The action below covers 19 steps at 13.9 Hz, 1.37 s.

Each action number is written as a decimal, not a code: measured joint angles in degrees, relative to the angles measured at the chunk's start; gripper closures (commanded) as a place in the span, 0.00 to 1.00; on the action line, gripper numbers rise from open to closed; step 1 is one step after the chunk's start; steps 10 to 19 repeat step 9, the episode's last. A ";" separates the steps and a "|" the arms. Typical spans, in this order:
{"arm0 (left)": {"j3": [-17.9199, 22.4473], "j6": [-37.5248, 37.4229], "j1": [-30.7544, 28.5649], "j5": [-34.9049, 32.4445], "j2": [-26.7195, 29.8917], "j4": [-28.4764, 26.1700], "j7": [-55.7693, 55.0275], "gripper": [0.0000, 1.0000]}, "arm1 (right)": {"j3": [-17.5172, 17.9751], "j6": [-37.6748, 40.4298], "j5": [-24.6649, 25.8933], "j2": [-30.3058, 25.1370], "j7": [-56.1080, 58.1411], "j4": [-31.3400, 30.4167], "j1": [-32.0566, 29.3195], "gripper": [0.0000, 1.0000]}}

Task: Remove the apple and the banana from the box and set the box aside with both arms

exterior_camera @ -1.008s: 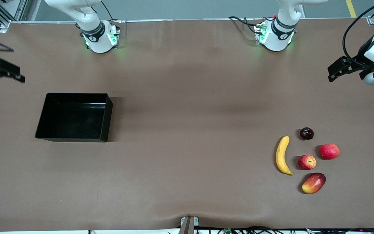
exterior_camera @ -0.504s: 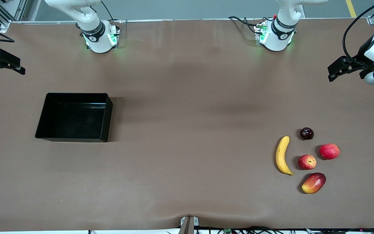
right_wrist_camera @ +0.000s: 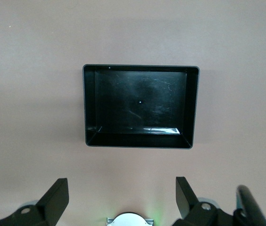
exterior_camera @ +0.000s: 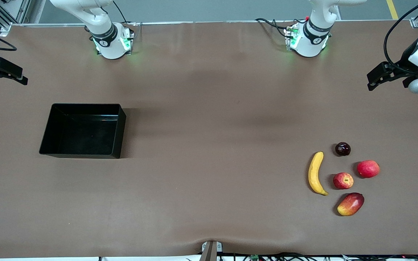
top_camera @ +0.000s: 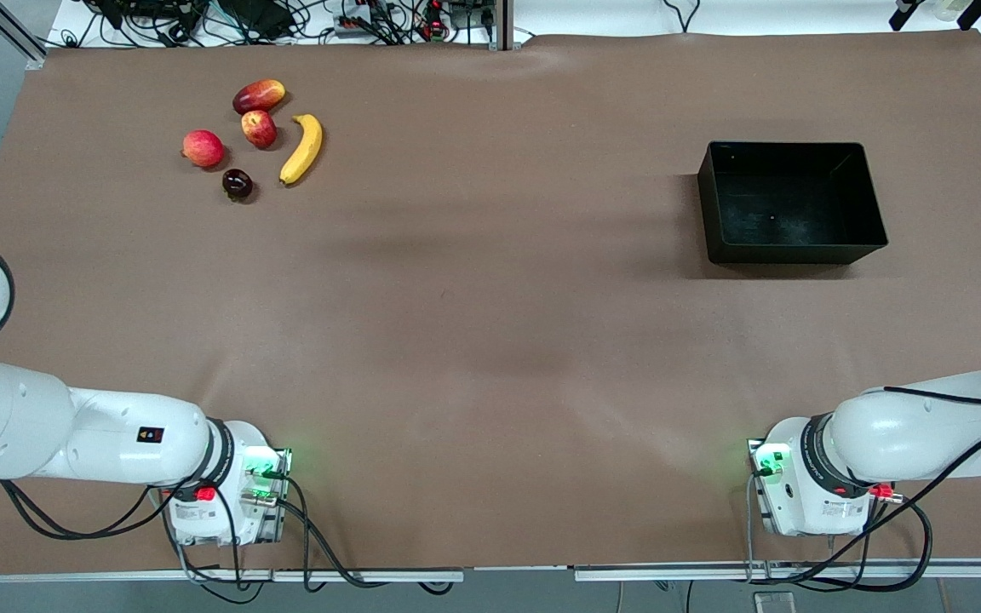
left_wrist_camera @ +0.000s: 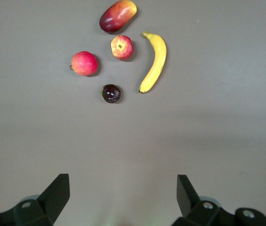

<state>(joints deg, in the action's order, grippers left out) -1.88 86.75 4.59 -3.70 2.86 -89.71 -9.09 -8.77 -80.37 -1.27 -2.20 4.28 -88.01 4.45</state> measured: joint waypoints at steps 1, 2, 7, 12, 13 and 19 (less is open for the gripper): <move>0.00 0.00 0.00 0.00 0.01 0.04 0.00 0.00 | -0.03 -0.02 0.22 0.00 -0.07 0.00 -0.11 0.00; 0.01 0.00 -0.01 0.00 0.02 0.06 0.00 0.00 | 0.15 -0.06 0.26 0.00 -0.08 -0.01 -0.61 0.00; 0.01 0.00 0.00 0.00 0.02 0.14 0.00 0.00 | 7.11 -0.16 0.27 0.00 -0.08 0.00 -7.02 0.00; 0.01 0.00 0.00 0.00 0.02 0.18 0.00 0.00 | 7.35 -0.22 0.38 0.00 -0.08 0.13 -7.04 0.00; 0.01 0.00 0.00 0.00 0.02 0.18 0.00 0.00 | 7.35 -0.22 0.38 0.00 -0.08 0.13 -7.04 0.00; 0.01 0.00 0.00 0.00 0.02 0.18 0.00 0.00 | 7.35 -0.22 0.38 0.00 -0.08 0.13 -7.04 0.00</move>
